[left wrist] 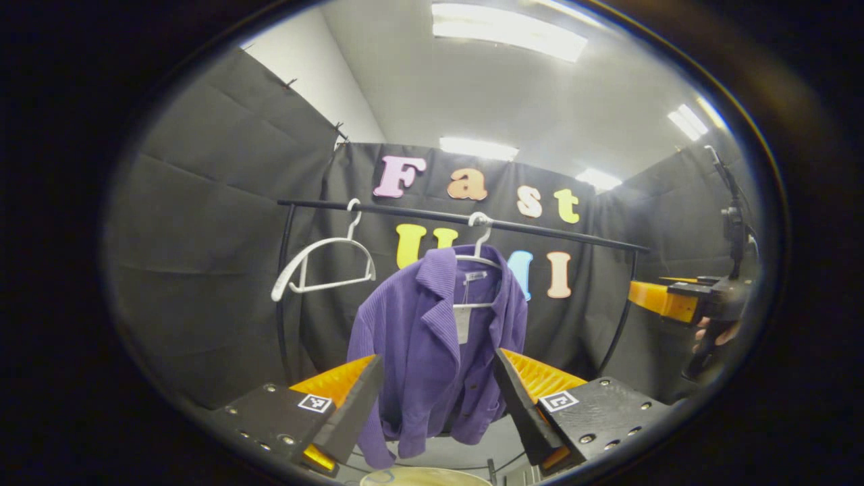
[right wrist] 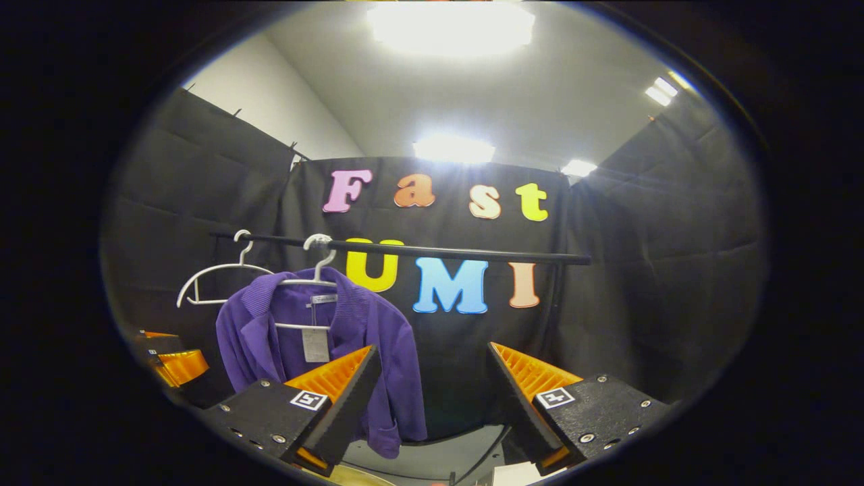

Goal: Grasp the clothes on the hanger with both hands and then place them into the laundry hamper below.

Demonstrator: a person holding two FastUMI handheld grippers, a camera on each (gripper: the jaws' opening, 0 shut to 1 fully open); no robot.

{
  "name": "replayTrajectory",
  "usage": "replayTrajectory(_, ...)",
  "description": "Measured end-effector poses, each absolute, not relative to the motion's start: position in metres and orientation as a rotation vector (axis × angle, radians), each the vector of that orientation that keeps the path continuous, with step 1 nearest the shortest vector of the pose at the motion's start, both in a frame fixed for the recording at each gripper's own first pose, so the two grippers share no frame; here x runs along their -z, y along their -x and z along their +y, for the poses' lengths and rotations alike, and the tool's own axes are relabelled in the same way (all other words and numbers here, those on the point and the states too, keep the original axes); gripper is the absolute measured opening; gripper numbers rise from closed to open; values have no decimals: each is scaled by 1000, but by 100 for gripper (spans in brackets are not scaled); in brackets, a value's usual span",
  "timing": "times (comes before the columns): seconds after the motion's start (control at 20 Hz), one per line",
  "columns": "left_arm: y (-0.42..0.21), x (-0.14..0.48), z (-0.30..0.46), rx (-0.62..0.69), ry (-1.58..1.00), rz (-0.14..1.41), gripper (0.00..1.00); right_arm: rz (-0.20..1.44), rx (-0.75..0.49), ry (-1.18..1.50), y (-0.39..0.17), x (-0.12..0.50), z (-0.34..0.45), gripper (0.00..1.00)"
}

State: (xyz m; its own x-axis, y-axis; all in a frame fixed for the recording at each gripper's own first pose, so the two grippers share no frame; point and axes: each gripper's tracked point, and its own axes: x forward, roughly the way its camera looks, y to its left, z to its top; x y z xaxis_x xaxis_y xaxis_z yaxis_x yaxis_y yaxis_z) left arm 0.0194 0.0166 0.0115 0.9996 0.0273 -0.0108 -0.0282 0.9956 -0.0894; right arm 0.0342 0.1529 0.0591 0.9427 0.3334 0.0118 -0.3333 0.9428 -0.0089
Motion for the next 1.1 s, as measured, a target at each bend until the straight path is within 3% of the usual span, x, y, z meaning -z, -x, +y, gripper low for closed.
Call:
replayTrajectory(0.45, -65, -18, 12, -87, 154, 74, 94, 57, -571, -28, -75, -39, 248, 96)
replayTrajectory(1.1, -144, -9, 13, -311, 144, 136, 99, 240, -736, -19, -172, 61, 312, 95)
